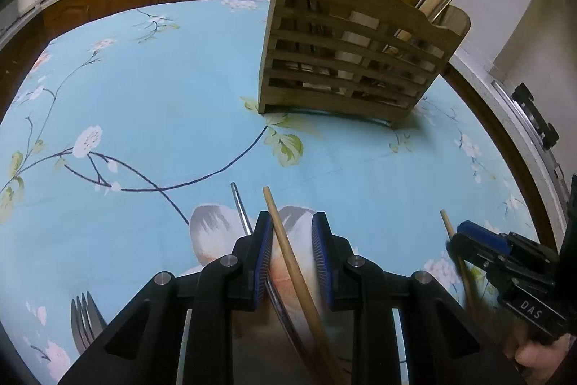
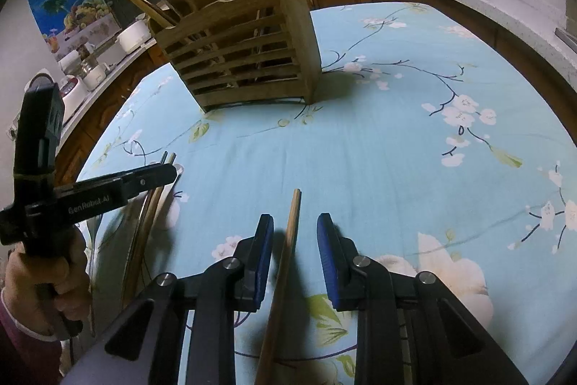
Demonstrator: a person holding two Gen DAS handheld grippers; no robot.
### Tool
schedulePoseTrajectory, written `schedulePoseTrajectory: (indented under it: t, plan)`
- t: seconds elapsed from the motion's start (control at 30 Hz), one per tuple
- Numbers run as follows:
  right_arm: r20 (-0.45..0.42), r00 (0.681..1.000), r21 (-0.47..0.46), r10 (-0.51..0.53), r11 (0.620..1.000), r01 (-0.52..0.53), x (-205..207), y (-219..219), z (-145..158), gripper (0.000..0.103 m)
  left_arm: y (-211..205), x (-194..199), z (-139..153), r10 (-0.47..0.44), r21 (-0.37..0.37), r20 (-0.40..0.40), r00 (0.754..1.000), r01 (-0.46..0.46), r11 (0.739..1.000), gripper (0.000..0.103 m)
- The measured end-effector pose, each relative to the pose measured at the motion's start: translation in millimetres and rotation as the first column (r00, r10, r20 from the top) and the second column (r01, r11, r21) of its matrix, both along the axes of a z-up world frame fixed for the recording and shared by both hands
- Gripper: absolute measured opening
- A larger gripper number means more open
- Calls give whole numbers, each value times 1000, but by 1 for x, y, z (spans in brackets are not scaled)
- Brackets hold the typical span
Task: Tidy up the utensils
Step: 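Grasp a wooden chopstick with the left tool while the right tool grasps another, then lift both wooden chopsticks up toward the wooden holder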
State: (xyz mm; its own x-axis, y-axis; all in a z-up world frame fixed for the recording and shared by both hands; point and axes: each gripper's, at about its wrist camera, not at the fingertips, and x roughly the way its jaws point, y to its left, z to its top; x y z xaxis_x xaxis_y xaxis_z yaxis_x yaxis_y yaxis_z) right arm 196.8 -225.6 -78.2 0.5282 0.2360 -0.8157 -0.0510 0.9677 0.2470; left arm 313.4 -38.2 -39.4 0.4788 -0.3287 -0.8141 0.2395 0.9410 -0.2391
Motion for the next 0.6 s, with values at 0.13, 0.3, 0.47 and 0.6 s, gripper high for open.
schedulePoseTrajectory:
  t: [0.13,0.3,0.47,0.6]
  plan:
    - [2,1000,-45,25,999,-25,2,7,-1,26,-12,-3,1,-28,82,18,999,26,996,18]
    - [4,998,-164,65,984,-63,4,19,-1,9,-25,-9,1,-49,161,51,997,40,986,9]
    - [-9,998,-94,61,994,-62,1,10,1,5,-28,-15,3,-55,150,45,997,48,988,3]
    - [14,999,-29,44,999,-44,-7,3,16,5,-19,-29,15,-45,105,64,997,38,994,3]
